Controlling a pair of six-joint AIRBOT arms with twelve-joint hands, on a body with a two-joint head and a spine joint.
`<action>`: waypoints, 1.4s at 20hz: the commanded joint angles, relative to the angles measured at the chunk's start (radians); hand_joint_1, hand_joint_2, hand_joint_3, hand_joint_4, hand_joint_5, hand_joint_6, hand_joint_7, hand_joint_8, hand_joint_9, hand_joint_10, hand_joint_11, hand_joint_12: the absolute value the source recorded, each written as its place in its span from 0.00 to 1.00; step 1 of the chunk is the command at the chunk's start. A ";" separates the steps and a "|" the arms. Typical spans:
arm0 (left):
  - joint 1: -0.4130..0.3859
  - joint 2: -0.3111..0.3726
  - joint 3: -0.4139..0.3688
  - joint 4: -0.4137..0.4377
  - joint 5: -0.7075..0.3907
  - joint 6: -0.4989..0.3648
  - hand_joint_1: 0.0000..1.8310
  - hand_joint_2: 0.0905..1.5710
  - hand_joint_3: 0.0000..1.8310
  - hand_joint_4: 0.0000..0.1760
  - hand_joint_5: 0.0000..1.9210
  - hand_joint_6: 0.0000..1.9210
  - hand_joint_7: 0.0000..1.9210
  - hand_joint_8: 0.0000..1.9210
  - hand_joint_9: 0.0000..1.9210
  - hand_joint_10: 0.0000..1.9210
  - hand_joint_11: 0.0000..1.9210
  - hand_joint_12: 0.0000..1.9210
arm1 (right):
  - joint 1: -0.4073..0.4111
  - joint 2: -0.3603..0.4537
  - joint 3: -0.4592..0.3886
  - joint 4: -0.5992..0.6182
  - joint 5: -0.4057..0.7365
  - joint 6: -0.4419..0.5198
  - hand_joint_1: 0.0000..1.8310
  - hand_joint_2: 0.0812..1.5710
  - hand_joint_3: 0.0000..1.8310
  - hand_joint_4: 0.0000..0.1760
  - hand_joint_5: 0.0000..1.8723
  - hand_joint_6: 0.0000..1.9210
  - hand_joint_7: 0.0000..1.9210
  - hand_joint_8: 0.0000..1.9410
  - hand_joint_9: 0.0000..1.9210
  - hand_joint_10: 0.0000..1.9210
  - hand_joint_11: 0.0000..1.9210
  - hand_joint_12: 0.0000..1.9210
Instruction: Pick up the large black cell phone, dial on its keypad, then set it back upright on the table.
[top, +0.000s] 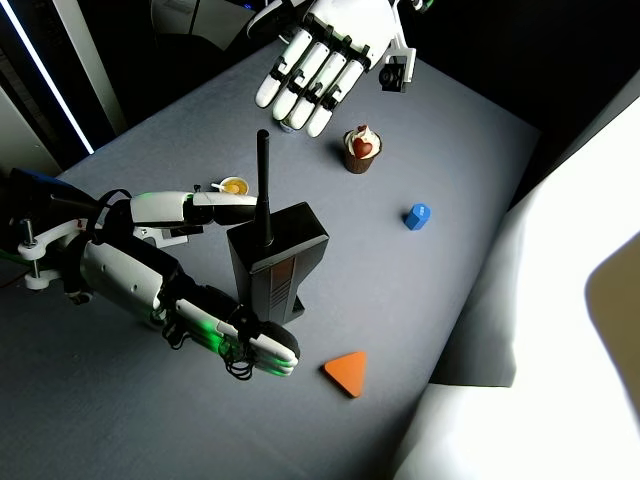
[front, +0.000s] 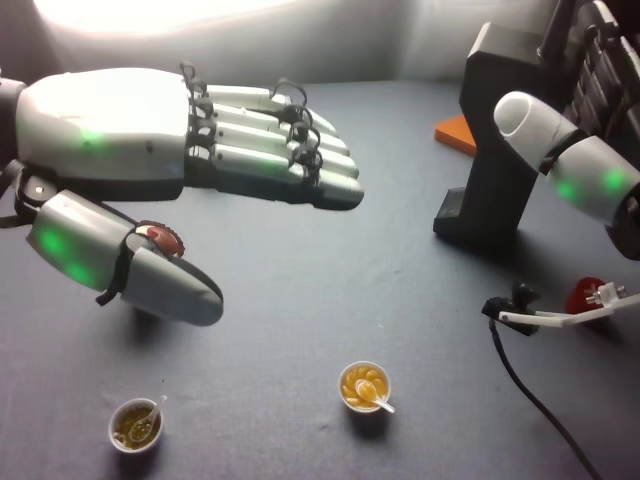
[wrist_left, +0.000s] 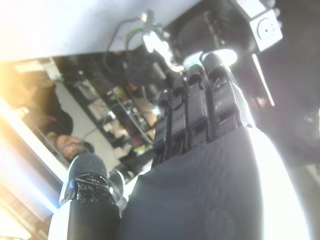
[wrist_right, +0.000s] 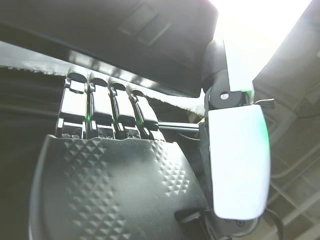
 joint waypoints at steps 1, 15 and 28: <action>-0.014 0.003 -0.003 -0.083 -0.071 0.000 0.02 0.74 0.00 0.00 0.08 0.00 0.09 0.00 0.08 0.00 0.00 0.22 | 0.006 0.005 0.009 -0.056 0.097 0.016 0.54 0.64 0.00 0.00 0.00 0.00 0.00 0.00 0.00 0.00 0.00 0.04; -0.011 0.001 -0.010 -0.084 -0.085 0.018 0.00 0.74 0.00 0.00 0.07 0.00 0.07 0.00 0.06 0.00 0.00 0.18 | 0.070 -0.055 0.073 -0.028 0.098 0.023 0.60 0.63 0.00 0.00 0.07 0.00 0.05 0.00 0.06 0.01 0.00 0.29; -0.004 0.001 -0.017 -0.085 -0.092 0.029 0.00 0.75 0.00 0.00 0.09 0.00 0.09 0.00 0.07 0.00 0.00 0.20 | 0.084 -0.051 0.078 -0.053 0.098 0.027 0.81 0.75 0.00 0.00 0.38 0.57 0.37 0.63 0.43 0.71 0.32 0.91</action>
